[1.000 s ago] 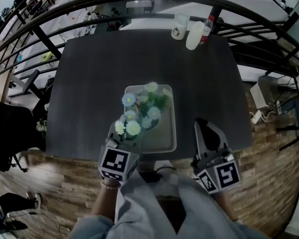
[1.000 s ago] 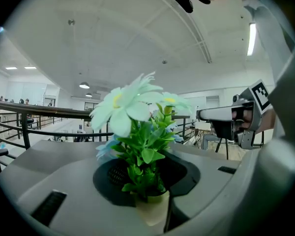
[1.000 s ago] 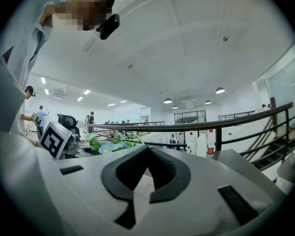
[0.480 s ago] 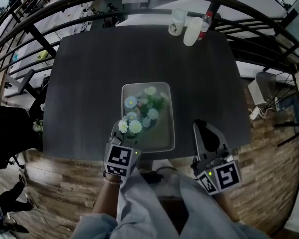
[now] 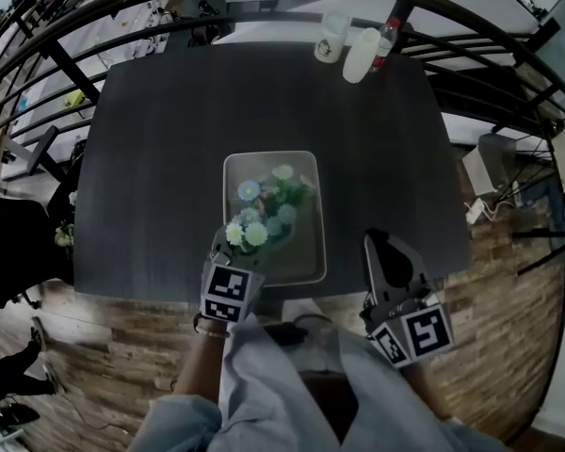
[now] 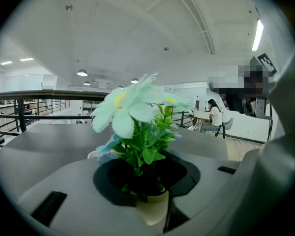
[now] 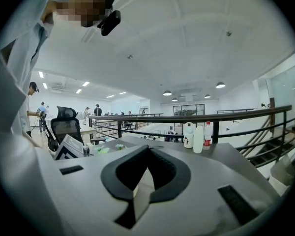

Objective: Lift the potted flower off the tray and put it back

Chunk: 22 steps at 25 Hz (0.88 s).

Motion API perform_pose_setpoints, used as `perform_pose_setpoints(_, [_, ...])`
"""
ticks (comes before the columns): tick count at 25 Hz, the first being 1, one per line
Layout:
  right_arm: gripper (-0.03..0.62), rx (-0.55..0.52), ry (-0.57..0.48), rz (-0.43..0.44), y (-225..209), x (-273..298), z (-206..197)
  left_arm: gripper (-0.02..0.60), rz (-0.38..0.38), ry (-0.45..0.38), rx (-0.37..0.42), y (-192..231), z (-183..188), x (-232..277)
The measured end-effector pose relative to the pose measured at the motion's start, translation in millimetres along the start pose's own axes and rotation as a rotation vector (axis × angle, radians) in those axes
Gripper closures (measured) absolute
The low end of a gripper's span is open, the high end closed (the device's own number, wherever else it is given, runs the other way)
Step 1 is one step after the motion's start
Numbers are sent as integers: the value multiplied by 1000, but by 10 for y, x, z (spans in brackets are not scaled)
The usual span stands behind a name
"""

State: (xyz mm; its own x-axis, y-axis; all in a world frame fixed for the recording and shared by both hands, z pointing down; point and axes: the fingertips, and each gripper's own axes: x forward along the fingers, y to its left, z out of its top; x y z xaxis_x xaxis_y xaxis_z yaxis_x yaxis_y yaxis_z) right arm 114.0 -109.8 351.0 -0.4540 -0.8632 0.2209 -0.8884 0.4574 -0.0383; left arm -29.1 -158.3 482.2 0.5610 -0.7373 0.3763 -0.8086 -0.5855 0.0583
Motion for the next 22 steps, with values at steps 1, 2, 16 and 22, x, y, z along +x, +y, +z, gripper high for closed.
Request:
perform_pose_setpoints(1, [591,-1,1,-3,-6,-8,-5,462,-3,4,6,-7,-22,12])
perform_pose_setpoints(2, [591,-1,3,-6,-14,-15,-9,462,-6,6,12,-16,-39,24])
perform_pose_setpoints(16, [591,-8,20,-9,48,18,-28,426,-46,-23,-32,11,-131,93])
perform_pose_setpoints(22, [591,-11,23,-5,82,25,-29,351,-67,-3,-42,-20,-176,91])
